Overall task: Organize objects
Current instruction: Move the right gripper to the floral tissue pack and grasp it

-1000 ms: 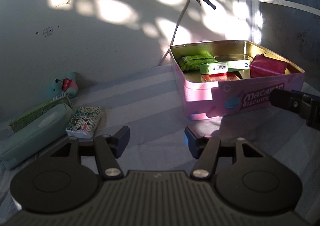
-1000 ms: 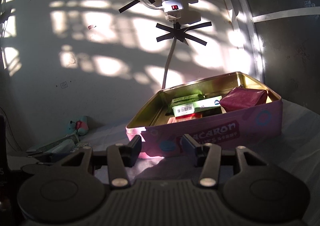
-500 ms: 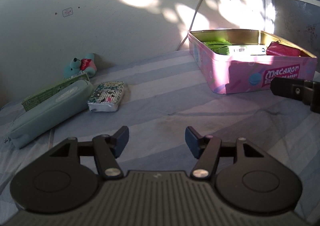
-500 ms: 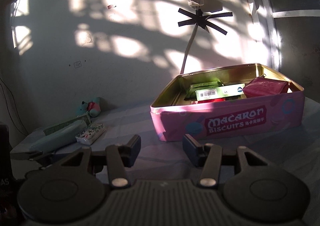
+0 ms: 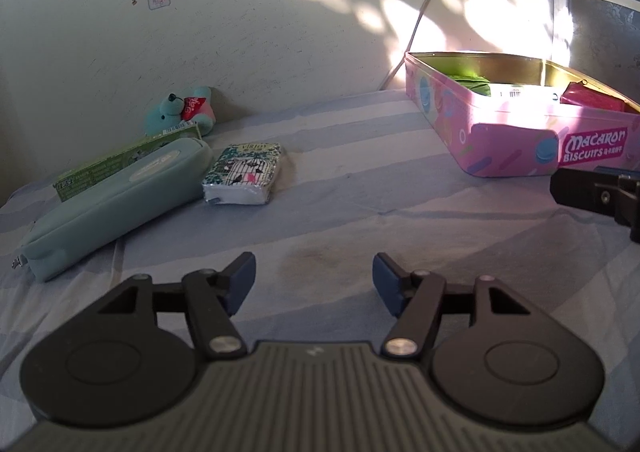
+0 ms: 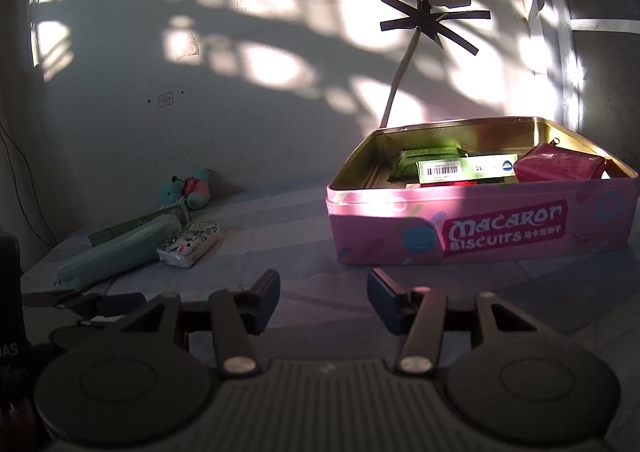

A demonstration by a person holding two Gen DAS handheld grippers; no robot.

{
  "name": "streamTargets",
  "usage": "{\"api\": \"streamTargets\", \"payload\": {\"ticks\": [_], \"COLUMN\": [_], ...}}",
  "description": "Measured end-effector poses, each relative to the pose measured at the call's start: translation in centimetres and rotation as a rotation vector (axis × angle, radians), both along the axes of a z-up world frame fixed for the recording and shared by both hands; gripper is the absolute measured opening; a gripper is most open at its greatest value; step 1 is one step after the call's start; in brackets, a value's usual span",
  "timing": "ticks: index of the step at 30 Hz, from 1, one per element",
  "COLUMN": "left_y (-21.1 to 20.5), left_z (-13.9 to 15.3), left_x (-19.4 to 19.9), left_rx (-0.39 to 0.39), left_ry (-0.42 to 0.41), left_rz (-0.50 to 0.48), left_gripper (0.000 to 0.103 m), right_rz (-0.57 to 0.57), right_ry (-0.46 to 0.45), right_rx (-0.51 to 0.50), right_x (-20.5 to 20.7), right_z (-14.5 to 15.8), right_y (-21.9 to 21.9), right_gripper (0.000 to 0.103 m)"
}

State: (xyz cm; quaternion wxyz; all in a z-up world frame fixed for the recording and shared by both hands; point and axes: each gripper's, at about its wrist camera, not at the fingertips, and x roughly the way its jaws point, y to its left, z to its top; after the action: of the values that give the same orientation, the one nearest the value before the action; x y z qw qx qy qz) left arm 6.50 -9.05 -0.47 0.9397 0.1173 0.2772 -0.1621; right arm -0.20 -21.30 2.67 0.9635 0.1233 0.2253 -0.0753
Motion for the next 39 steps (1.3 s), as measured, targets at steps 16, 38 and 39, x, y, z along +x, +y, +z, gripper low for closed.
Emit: {"api": "streamTargets", "payload": {"ticks": [16, 38, 39], "left_y": [3.0, 14.3, 14.2], "left_z": [-0.1, 0.2, 0.2], "left_x": [1.5, 5.6, 5.6], "left_rx": [-0.011, -0.278, -0.277], "left_ry": [0.004, -0.004, -0.002], "left_rz": [0.047, 0.415, 0.411], "left_gripper": [0.067, 0.067, 0.067], "right_rz": [0.075, 0.312, 0.302], "right_ry": [0.059, 0.189, 0.199], "right_rx": [-0.029, -0.055, -0.046], "right_x": [2.5, 19.2, 20.3], "right_z": [-1.0, -2.2, -2.3], "right_y": [2.8, 12.4, 12.5], "right_gripper": [0.051, 0.073, 0.079]}}
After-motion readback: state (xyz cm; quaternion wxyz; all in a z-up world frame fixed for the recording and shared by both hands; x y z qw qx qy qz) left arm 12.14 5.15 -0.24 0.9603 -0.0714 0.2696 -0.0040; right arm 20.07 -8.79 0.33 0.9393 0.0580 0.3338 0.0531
